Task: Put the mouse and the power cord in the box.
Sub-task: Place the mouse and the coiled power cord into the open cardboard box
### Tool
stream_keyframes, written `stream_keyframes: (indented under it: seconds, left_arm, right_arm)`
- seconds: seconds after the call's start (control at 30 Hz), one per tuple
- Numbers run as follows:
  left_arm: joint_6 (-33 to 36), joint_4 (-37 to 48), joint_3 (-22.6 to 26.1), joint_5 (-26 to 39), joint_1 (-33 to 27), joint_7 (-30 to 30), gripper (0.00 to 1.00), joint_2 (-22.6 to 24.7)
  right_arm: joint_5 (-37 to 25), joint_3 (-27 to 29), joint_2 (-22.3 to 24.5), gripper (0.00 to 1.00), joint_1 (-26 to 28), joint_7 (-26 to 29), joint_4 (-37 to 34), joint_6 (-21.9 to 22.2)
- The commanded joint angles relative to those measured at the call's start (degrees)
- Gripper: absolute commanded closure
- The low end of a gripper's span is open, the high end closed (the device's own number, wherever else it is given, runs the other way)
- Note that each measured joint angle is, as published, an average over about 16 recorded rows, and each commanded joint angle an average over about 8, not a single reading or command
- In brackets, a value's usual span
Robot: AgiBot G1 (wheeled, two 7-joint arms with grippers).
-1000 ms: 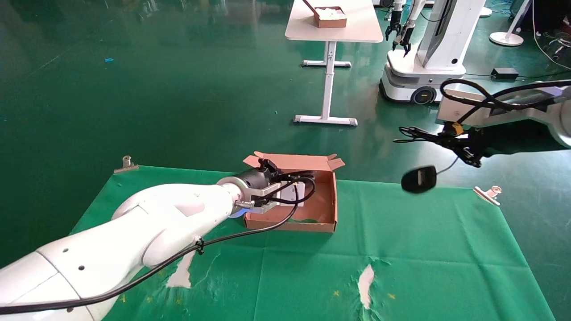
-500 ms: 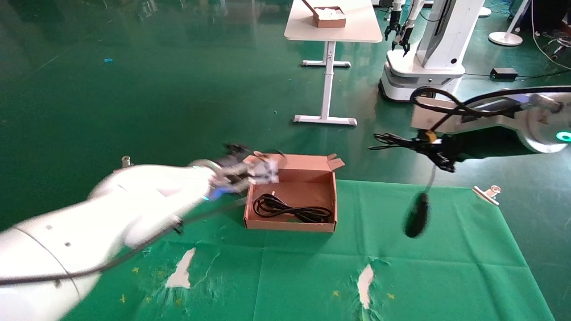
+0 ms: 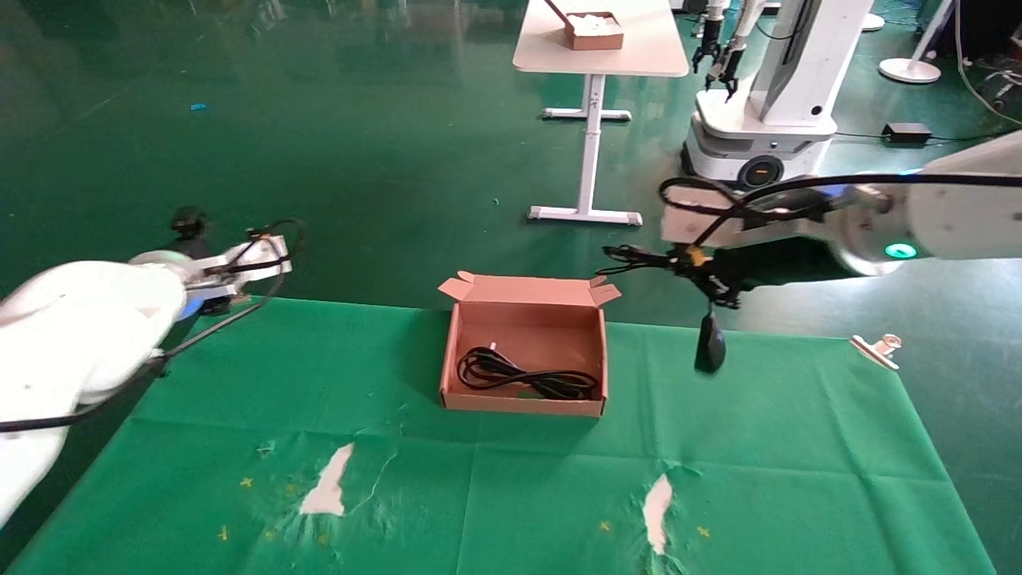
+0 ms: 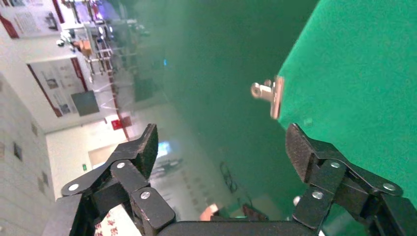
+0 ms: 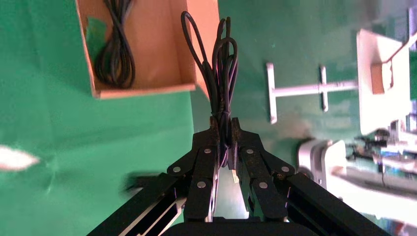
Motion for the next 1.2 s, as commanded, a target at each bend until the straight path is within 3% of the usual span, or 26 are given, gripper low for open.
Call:
stream_keyframes:
  seconds: [0.03,0.5,0.67,0.87,0.9,1.13,1.2]
  left_arm:
    - [-0.5,2.0,0.5,1.6,0.0,-1.3,0.00,0.5]
    - [0.0,1.0,1.7,4.9,0.4,-5.9,0.00,0.5]
    - [0.3,0.5,2.0,5.6,0.4,-7.0,0.00,0.4]
    - [0.6,0.1,2.3,6.3,0.5,-8.0,0.00,0.3]
    - [0.7,0.0,2.3,6.4,0.5,-8.2,0.00,0.3]
    - [0.7,-0.2,2.6,6.8,0.5,-8.7,0.00,0.2]
    - [0.7,-0.2,2.6,6.9,0.5,-8.7,0.00,0.2]
  right_arm:
    - [-0.2,-0.3,-1.3,1.00,0.0,-0.8,-1.2,0.9]
    - [2.8,-4.7,-18.2,1.00,0.8,-12.5,-17.9,10.6]
    - [7.5,-10.1,-19.5,1.00,0.8,-14.6,-21.2,14.8]
    - [9.8,-19.0,-19.7,0.98,0.8,-11.9,-23.3,20.5]
    - [9.7,-20.4,-19.7,0.92,0.7,-11.1,-23.6,21.4]
    - [9.4,-26.2,-19.8,0.06,0.2,-7.3,-25.6,25.7]
    - [9.4,-26.9,-19.9,0.00,0.1,-7.0,-25.8,26.2]
